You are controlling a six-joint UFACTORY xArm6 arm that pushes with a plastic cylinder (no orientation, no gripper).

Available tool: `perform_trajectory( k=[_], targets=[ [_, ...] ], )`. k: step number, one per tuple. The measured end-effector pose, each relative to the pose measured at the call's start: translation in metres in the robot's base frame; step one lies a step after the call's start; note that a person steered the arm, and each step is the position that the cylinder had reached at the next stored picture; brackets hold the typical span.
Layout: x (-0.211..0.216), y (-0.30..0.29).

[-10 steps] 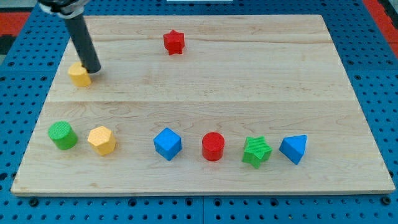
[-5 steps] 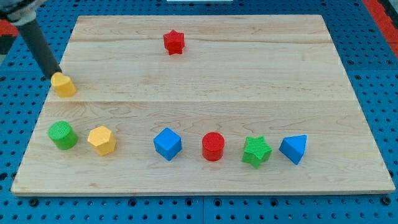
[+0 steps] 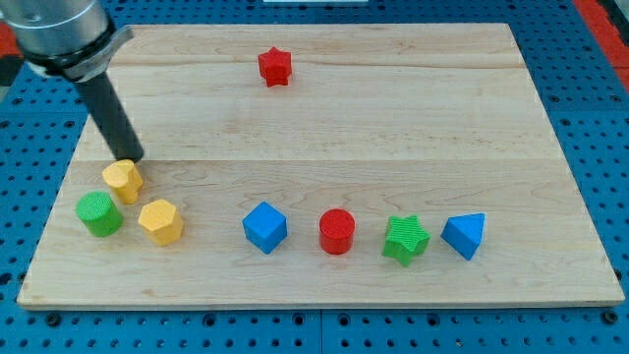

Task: Place the yellow heart in between the yellow hexagon and green circle

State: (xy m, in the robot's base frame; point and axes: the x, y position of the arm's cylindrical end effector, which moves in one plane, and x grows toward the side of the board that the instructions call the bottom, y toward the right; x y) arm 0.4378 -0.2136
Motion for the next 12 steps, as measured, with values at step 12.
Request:
perform_trajectory(
  k=[12],
  targets=[
    [0.052, 0.007]
  ],
)
